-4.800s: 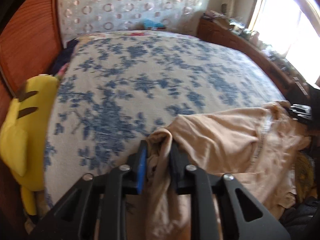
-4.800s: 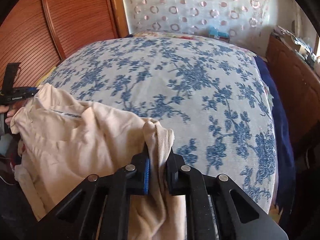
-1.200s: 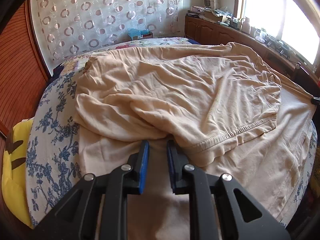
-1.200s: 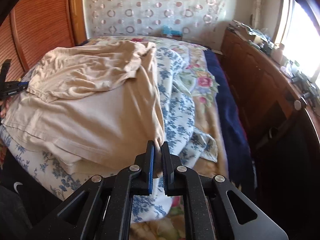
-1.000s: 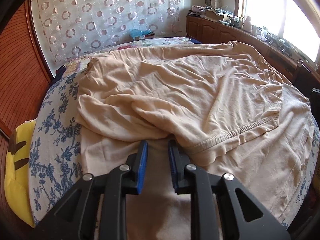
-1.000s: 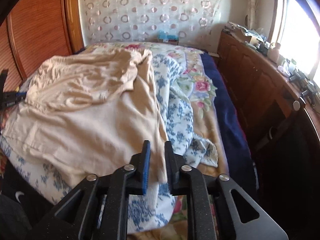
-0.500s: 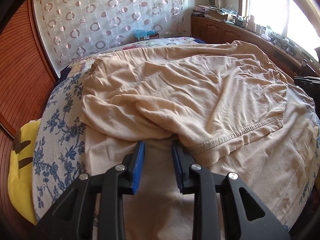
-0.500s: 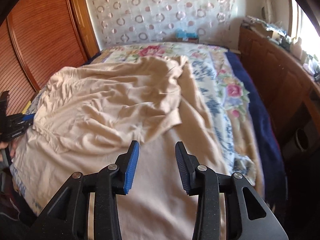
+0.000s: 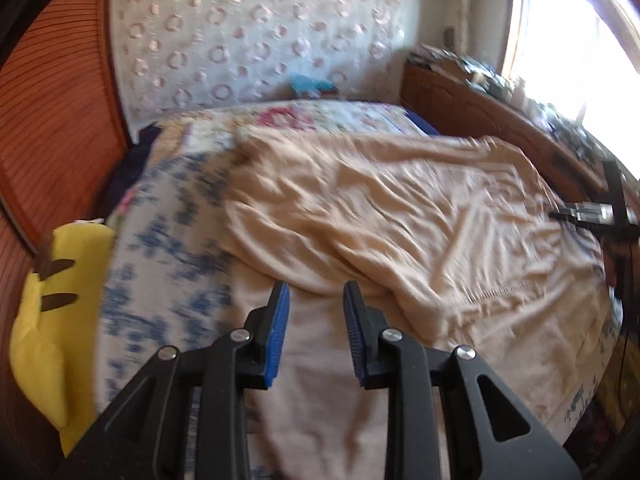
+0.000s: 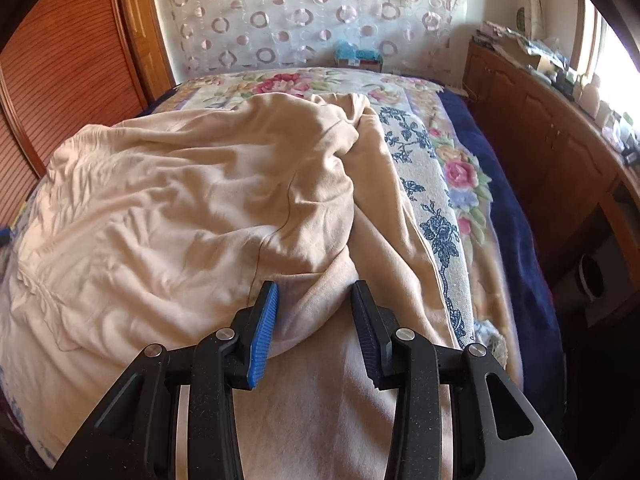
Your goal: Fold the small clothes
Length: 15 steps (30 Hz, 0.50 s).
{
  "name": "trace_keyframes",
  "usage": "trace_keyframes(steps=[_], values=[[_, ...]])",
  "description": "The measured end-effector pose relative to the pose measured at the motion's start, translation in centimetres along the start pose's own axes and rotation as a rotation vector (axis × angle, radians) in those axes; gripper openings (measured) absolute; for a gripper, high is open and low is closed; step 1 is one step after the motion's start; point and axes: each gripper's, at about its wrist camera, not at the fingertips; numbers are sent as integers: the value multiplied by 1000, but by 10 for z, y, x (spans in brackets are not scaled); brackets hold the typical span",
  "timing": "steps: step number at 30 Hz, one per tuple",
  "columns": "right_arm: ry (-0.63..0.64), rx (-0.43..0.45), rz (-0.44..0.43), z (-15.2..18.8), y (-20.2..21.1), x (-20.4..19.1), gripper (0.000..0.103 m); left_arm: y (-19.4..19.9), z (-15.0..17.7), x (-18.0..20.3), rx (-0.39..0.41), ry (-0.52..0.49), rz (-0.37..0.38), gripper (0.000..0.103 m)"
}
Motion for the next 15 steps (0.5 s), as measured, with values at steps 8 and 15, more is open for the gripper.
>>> trace_keyframes(steps=[8, 15], values=[[7, 47, 10, 10, 1, -1, 38, -15, -19, -35, -46, 45, -40, 26], [6, 48, 9, 10, 1, -1, 38, -55, -28, -39, -111, 82, -48, 26]])
Point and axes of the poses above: each gripper's, at about its wrist camera, not at the fingertips, and y roughly against the way its jaws point, x to its right, z to its underside
